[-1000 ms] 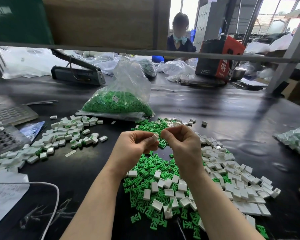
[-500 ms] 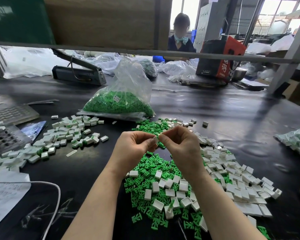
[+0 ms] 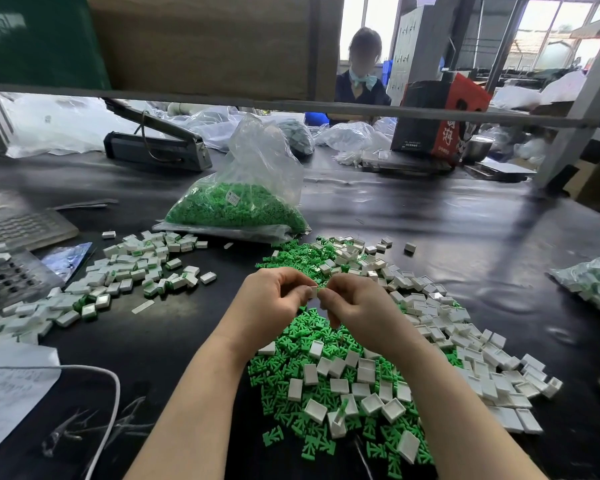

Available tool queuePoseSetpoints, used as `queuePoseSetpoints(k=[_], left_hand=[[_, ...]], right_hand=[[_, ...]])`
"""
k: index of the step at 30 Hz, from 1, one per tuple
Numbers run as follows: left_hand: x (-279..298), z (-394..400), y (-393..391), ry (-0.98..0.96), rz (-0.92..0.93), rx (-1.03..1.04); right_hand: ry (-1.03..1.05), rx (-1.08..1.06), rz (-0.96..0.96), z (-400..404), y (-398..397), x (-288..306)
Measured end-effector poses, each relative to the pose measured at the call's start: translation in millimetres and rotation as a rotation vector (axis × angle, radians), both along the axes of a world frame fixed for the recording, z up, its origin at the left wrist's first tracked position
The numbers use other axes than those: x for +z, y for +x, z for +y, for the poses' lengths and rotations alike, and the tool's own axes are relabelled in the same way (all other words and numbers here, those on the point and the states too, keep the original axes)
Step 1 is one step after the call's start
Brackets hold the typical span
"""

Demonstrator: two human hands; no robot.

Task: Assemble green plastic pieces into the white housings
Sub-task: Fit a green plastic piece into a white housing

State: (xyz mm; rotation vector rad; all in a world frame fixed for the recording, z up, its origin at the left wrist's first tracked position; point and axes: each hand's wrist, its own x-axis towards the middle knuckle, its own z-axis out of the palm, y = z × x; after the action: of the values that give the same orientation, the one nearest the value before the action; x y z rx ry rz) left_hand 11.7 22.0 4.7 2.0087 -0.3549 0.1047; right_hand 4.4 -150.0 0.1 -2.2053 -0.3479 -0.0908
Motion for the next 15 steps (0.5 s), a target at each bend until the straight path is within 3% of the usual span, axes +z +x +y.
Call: queuePoseSetpoints(k=[8,15], left_hand=[[-6.9,3.6,3.5,-0.086,0.189,-0.140],[-5.6,1.6,2.9,-0.111,0.177,-0.216]], right_hand=[[0.125,0.088,0.018,-1.3,-0.4,0.2],[0.321,0.157,0.198,-2.3,1.3,-5.8]])
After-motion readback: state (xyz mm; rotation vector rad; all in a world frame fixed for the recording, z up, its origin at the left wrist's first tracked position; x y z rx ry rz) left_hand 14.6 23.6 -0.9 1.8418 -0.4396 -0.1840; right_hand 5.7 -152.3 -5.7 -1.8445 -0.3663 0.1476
